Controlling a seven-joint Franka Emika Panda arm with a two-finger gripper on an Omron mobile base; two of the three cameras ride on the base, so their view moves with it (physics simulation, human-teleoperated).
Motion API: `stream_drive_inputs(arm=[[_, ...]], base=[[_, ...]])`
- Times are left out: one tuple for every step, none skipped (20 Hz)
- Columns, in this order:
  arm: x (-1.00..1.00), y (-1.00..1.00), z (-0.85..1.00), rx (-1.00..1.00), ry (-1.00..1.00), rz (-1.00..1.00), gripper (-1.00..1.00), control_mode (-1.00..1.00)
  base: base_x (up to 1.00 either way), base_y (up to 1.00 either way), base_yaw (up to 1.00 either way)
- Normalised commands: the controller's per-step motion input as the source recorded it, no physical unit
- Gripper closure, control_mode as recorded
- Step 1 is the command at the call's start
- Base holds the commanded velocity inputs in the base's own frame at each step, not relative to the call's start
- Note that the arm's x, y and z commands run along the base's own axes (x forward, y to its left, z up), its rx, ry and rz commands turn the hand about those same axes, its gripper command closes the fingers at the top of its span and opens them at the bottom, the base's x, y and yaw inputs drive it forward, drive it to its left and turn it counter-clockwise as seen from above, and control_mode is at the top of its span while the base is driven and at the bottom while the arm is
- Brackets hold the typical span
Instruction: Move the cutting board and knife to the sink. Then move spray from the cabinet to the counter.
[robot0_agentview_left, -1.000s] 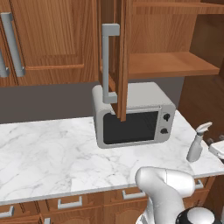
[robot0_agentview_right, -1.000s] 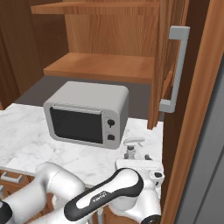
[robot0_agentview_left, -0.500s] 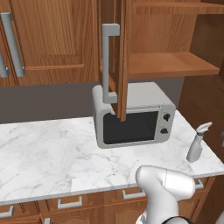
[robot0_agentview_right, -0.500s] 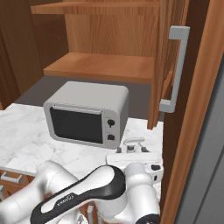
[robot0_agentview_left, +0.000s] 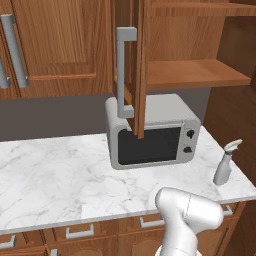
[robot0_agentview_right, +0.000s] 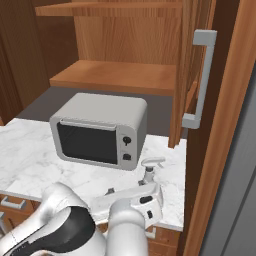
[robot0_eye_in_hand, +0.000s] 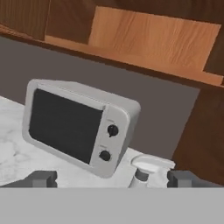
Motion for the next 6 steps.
stream_drive_inputs(arm=[[-0.41, 0.43, 0.39, -0.32, 0.04, 0.05, -1.00, -1.00], [-0.36, 0.42, 0.45, -0.33, 0.03, 0.06, -1.00, -1.00], [-0.39, 0.30, 0.56, -0.33, 0.05, 0.07, -1.00, -1.00], [-0.43, 0.26, 0.59, -0.33, 0.06, 0.08, -1.00, -1.00], [-0.46, 0.18, 0.58, -0.34, 0.09, 0.10, -1.00, -1.00], [-0.49, 0.16, 0.54, -0.36, 0.09, 0.10, -1.00, -1.00]], base=[[0.00, 0.00, 0.00], [0.00, 0.00, 0.00], [0.00, 0.00, 0.00], [0.00, 0.00, 0.00], [0.00, 0.00, 0.00], [0.00, 0.00, 0.00]])
